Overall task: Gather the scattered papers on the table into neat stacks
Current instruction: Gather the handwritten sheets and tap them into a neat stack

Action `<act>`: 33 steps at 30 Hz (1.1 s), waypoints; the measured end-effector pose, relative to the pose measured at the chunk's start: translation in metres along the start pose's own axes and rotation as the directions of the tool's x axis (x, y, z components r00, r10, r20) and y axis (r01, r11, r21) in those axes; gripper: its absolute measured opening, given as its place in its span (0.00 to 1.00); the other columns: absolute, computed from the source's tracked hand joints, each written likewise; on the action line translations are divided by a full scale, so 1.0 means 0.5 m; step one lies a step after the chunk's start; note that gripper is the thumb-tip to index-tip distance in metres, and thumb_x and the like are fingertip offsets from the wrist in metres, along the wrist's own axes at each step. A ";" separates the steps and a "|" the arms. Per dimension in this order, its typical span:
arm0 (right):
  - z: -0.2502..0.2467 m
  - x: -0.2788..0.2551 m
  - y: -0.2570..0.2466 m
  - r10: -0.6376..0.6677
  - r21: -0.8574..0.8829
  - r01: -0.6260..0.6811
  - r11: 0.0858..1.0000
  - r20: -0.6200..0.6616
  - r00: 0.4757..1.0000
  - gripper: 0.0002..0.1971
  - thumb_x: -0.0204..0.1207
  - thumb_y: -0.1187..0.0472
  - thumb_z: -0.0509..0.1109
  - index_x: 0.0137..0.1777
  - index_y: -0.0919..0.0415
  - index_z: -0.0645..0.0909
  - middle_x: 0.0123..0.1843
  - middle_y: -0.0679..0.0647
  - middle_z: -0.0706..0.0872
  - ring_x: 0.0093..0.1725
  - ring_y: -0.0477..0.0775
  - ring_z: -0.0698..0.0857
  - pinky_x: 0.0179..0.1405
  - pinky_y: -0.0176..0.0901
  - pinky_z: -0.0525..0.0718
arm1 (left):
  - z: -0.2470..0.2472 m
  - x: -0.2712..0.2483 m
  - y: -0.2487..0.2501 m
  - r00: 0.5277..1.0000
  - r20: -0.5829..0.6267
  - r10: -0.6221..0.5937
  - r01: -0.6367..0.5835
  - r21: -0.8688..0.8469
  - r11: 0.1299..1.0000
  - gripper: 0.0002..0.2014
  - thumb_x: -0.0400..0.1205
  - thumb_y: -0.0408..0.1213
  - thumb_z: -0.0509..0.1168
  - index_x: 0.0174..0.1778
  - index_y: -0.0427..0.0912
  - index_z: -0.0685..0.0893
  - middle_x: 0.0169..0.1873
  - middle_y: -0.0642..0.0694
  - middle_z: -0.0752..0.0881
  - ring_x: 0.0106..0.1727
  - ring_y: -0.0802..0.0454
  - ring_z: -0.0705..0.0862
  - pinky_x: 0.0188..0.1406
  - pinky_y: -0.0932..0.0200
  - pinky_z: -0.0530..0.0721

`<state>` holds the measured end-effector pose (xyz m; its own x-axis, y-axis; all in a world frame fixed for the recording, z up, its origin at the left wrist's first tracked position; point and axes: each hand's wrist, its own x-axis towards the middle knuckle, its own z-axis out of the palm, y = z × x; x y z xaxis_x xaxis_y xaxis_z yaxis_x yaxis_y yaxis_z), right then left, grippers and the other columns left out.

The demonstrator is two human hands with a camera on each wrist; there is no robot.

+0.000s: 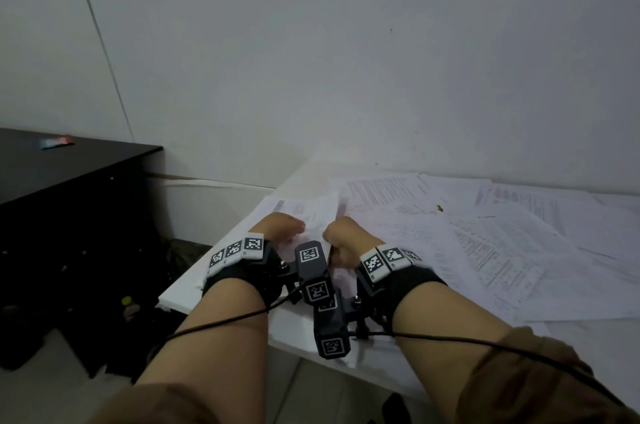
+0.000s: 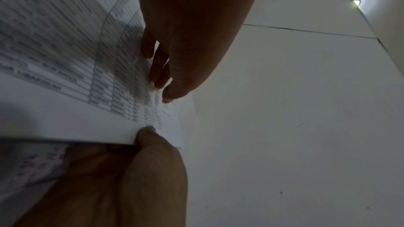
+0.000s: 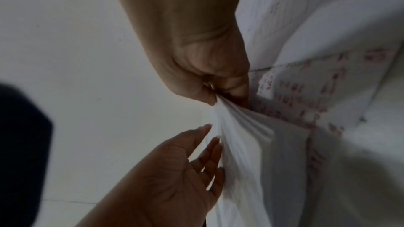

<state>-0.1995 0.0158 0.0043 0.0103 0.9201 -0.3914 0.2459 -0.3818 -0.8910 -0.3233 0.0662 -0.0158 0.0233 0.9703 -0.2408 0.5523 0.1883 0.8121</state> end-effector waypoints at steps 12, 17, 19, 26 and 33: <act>-0.218 0.024 0.029 -0.049 -0.143 0.009 0.990 -0.279 0.959 0.11 0.83 0.66 0.59 0.62 0.63 0.76 0.48 0.61 0.77 0.30 0.49 0.70 0.37 0.44 0.76 | 0.110 0.017 0.104 0.990 -0.046 0.131 -0.130 0.032 0.991 0.08 0.80 0.30 0.60 0.44 0.36 0.85 0.44 0.34 0.86 0.45 0.41 0.84 0.49 0.55 0.78; -0.343 0.059 0.084 0.003 -0.343 -0.188 0.920 -0.475 0.880 0.11 0.79 0.64 0.57 0.58 0.63 0.75 0.72 0.64 0.78 0.63 0.60 0.79 0.68 0.50 0.75 | 0.199 0.015 0.142 0.985 0.059 0.165 -0.163 -0.025 0.986 0.07 0.80 0.31 0.63 0.44 0.36 0.86 0.39 0.37 0.84 0.43 0.43 0.81 0.44 0.55 0.77; -0.388 0.084 0.110 0.033 -0.380 -0.279 0.882 -0.542 0.840 0.07 0.78 0.62 0.57 0.52 0.64 0.71 0.72 0.65 0.78 0.71 0.65 0.77 0.75 0.57 0.72 | 0.219 0.013 0.155 0.982 0.061 0.179 -0.183 0.060 0.981 0.12 0.81 0.33 0.62 0.55 0.33 0.87 0.55 0.35 0.86 0.59 0.39 0.83 0.59 0.51 0.80; -0.399 0.011 0.137 0.056 -0.141 -0.119 0.983 -0.387 0.920 0.08 0.77 0.65 0.68 0.39 0.57 0.73 0.40 0.54 0.76 0.37 0.53 0.78 0.39 0.44 0.81 | 0.236 0.024 0.167 0.987 0.067 0.147 -0.159 0.231 0.960 0.13 0.84 0.32 0.58 0.57 0.26 0.82 0.66 0.32 0.81 0.70 0.38 0.78 0.63 0.51 0.76; -0.392 0.020 0.124 0.092 -0.255 -0.182 0.950 -0.331 0.939 0.14 0.75 0.67 0.72 0.31 0.66 0.73 0.30 0.59 0.75 0.26 0.53 0.73 0.31 0.42 0.75 | 0.232 0.025 0.165 0.993 0.046 0.111 -0.118 0.180 0.977 0.14 0.83 0.35 0.60 0.57 0.30 0.83 0.62 0.32 0.83 0.58 0.41 0.81 0.52 0.53 0.75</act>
<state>0.0060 0.0186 -0.0099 0.3532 0.8580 -0.3729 0.4783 -0.5082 -0.7162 -0.1808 0.0762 -0.0135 0.1231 0.9771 -0.1737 0.6870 0.0423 0.7254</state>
